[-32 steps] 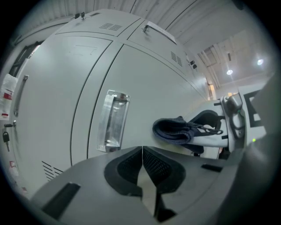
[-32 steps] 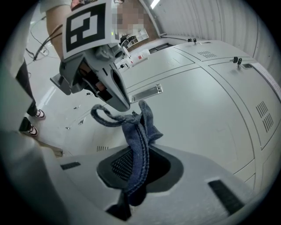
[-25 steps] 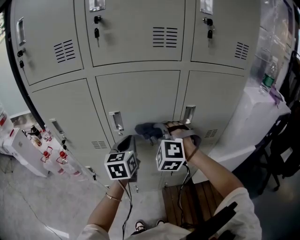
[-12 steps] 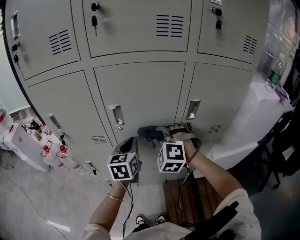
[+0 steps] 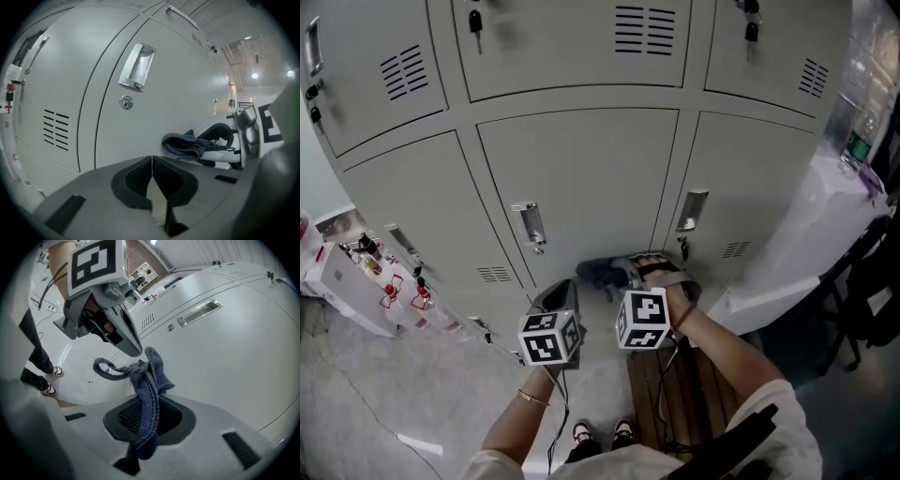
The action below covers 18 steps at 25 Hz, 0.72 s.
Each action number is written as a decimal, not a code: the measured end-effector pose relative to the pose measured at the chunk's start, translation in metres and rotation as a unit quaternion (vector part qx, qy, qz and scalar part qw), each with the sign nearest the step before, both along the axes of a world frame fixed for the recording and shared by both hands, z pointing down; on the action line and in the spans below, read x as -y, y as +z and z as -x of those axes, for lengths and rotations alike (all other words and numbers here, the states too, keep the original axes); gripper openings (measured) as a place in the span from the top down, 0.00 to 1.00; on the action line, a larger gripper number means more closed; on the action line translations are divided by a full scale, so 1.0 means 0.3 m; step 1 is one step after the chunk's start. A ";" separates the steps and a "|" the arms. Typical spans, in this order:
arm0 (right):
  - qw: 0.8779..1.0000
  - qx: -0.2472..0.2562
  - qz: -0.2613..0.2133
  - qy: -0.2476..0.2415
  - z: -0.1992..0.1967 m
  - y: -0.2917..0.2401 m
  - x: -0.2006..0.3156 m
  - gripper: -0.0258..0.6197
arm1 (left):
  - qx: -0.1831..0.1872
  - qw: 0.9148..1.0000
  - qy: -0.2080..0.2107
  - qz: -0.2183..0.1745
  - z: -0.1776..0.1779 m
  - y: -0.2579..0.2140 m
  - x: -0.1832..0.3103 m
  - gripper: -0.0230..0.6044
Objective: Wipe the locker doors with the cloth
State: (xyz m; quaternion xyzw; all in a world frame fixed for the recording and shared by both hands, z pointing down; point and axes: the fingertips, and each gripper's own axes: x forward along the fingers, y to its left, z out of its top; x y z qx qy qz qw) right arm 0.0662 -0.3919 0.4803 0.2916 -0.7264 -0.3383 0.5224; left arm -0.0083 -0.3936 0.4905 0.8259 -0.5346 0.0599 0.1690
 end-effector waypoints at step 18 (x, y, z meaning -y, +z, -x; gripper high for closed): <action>0.999 0.001 0.050 0.006 0.011 0.190 0.005 0.89 | 0.004 1.000 -0.008 0.026 0.030 0.112 -0.001 0.95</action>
